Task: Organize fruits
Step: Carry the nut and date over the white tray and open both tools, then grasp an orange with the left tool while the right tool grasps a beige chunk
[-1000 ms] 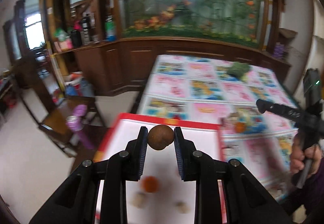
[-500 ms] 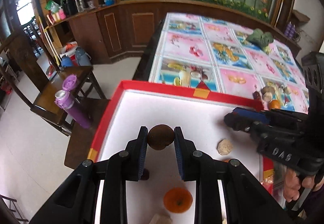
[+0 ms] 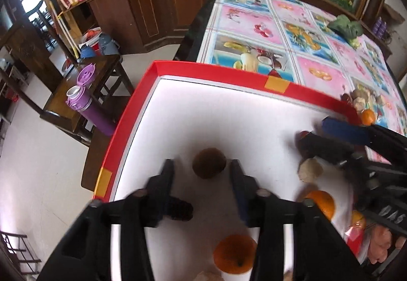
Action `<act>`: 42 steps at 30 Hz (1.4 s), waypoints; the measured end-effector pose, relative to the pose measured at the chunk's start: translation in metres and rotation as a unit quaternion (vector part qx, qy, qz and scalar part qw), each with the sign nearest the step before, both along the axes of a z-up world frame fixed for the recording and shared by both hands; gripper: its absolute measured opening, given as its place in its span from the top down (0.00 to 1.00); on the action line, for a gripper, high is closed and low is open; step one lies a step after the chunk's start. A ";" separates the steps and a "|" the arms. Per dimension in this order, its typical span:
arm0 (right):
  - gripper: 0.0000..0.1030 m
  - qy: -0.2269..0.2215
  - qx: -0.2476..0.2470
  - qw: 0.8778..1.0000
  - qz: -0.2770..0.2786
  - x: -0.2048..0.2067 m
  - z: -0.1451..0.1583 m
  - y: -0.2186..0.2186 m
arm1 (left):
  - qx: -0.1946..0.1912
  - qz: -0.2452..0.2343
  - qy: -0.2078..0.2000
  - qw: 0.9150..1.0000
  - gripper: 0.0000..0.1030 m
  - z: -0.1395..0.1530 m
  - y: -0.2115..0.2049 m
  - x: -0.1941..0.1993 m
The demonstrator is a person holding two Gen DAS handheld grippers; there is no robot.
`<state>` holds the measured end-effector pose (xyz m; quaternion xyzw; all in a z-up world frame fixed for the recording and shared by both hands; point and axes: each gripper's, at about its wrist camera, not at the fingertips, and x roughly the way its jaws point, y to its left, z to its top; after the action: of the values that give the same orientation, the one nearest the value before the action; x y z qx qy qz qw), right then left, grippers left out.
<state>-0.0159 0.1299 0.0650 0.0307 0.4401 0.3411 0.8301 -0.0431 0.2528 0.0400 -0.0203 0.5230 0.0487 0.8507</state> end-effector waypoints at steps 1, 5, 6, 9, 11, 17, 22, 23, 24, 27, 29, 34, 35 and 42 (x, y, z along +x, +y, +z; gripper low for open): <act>0.53 -0.004 0.012 1.000 -0.002 -0.001 0.005 -0.007 | 0.003 0.005 -0.007 1.000 0.51 0.004 -0.001 -0.003; 0.49 -0.025 0.056 0.998 -0.024 -0.009 0.021 -0.060 | -0.010 -0.001 -0.049 0.999 0.45 0.028 -0.019 -0.023; 0.47 -0.029 0.056 0.997 -0.032 -0.010 0.022 -0.070 | -0.012 -0.005 -0.061 0.998 0.39 0.034 -0.025 -0.028; 0.44 -0.033 0.053 0.996 -0.069 -0.013 0.021 -0.119 | -0.020 -0.028 -0.094 0.995 0.37 0.052 -0.053 -0.045; 0.44 -0.030 0.046 0.993 -0.102 -0.014 0.016 -0.156 | -0.030 -0.051 -0.108 0.992 0.36 0.059 -0.077 -0.052; 0.44 -0.005 0.062 0.979 -0.192 -0.017 -0.003 -0.253 | -0.047 -0.134 -0.109 0.984 0.36 0.062 -0.156 -0.059; 0.44 -0.005 0.057 0.971 -0.232 -0.004 -0.013 -0.295 | -0.056 -0.148 -0.088 0.984 0.36 0.048 -0.198 -0.036; 0.44 -0.001 0.054 0.971 -0.235 0.001 -0.013 -0.298 | -0.059 -0.148 -0.083 0.984 0.36 0.044 -0.204 -0.030; 0.44 0.002 0.049 0.971 -0.235 0.007 -0.014 -0.302 | -0.058 -0.143 -0.073 0.985 0.36 0.039 -0.209 -0.023; 0.44 0.002 0.025 0.973 -0.227 0.031 -0.015 -0.302 | -0.066 -0.136 -0.057 0.987 0.36 0.029 -0.219 -0.012; 0.44 -0.003 0.018 0.972 -0.233 0.046 -0.014 -0.300 | -0.058 -0.123 -0.050 0.989 0.36 0.022 -0.223 -0.004; 0.50 0.002 -0.021 0.977 -0.214 0.082 -0.023 -0.274 | -0.043 -0.092 -0.032 0.994 0.36 0.006 -0.233 0.027; 0.54 0.005 -0.029 0.977 -0.213 0.086 -0.027 -0.269 | -0.041 -0.091 -0.032 0.994 0.36 0.005 -0.236 0.032; 0.69 -0.005 -0.070 0.976 -0.206 0.093 -0.041 -0.264 | -0.009 -0.072 -0.035 0.997 0.36 -0.006 -0.246 0.050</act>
<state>0.0768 -0.1339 0.0241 0.0607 0.4434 0.1310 0.8846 0.0074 0.0063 0.0344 0.0080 0.4933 -0.0177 0.8697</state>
